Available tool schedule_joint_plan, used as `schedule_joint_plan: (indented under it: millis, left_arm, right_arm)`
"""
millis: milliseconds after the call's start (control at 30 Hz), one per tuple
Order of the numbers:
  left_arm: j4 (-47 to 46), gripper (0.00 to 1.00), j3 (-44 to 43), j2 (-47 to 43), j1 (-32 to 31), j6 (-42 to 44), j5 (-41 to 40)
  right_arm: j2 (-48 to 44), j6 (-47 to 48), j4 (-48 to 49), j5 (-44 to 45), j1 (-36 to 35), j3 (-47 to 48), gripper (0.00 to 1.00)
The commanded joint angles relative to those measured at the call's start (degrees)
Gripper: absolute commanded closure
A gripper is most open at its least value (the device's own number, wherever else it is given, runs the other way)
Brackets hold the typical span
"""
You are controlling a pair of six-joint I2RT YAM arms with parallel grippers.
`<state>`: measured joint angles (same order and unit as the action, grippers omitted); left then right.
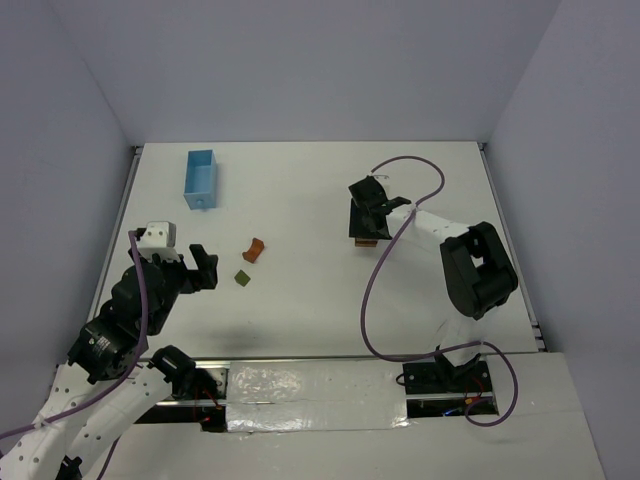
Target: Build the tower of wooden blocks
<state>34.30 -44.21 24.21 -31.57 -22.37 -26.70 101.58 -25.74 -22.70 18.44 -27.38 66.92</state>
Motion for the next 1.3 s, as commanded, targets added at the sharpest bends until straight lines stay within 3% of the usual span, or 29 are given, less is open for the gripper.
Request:
schedule_joint_plan:
  millis: [0, 333, 1267]
  left_arm:
    - [-2.2, 0.01, 0.2, 0.5, 0.0, 1.5, 0.4]
    - [-2.4, 0.00, 0.2, 0.7, 0.0, 1.5, 0.6]
    - [-2.3, 0.00, 0.2, 0.5, 0.1, 1.6, 0.7]
  right_arm:
    - [-3.1, -1.0, 2.5, 0.5, 0.4, 0.0, 0.53]
    - [-3.8, -3.4, 3.4, 3.9, 0.4, -1.0, 0.52]
    - [-1.0, -3.6, 3.5, 2.6, -0.6, -1.3, 0.47]
